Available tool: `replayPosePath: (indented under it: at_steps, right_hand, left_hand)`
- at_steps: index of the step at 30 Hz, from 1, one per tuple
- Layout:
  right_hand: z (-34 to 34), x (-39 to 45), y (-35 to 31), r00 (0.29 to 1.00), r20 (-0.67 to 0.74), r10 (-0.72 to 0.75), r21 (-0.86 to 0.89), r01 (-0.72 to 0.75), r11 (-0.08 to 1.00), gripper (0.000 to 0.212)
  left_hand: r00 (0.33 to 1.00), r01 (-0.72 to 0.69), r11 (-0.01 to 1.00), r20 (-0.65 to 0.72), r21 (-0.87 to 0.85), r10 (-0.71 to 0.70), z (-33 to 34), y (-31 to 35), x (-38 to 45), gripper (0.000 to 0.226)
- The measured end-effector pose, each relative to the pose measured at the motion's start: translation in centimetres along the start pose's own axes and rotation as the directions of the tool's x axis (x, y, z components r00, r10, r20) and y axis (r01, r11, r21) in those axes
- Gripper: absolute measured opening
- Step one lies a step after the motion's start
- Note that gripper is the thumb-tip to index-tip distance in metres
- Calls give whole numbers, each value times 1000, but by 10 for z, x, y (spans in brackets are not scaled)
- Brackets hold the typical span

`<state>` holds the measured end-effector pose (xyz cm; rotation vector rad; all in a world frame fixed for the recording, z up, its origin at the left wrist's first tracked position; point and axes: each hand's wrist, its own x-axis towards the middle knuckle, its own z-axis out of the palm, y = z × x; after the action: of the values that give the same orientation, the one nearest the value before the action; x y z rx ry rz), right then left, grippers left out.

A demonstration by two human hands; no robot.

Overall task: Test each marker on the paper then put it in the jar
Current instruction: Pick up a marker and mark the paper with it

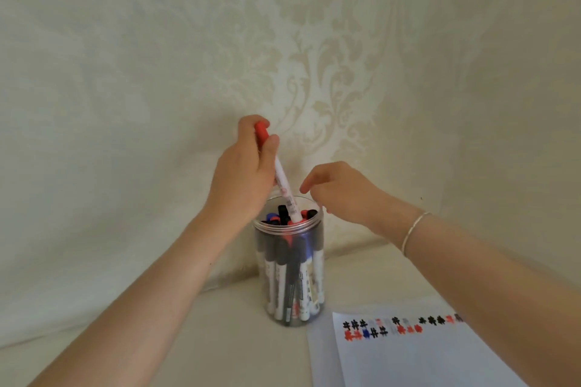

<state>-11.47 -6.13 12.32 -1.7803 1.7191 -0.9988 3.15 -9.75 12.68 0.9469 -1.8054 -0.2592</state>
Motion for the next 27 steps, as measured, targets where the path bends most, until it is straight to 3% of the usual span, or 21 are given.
replayPosePath:
  at_steps: [2,5,15,19,24,27]
  right_hand:
    - [1,0,-3,1000,28,-12,-56,13,998,30]
    - [0,1,-5,999,49,-2,-116,7,993,27]
    - [-12,8,3,955,265,135,23,-146,989,24]
    - [-14,11,3,947,290,141,51,-163,985,27]
    - [-15,13,3,949,279,148,-1,-154,988,19]
    - [-13,13,0,936,326,129,-129,-91,988,15]
  left_hand:
    - [990,-62,995,132,80,51,6,3,-5,22]
    - [969,-104,992,233,69,85,9,7,-4,15]
    - [949,-131,990,295,46,112,4,10,3,16]
    - [918,-140,988,383,66,104,-2,11,9,14]
    - [856,-201,973,504,117,116,-17,16,18,14]
    - [838,-232,961,532,150,120,-20,15,19,16]
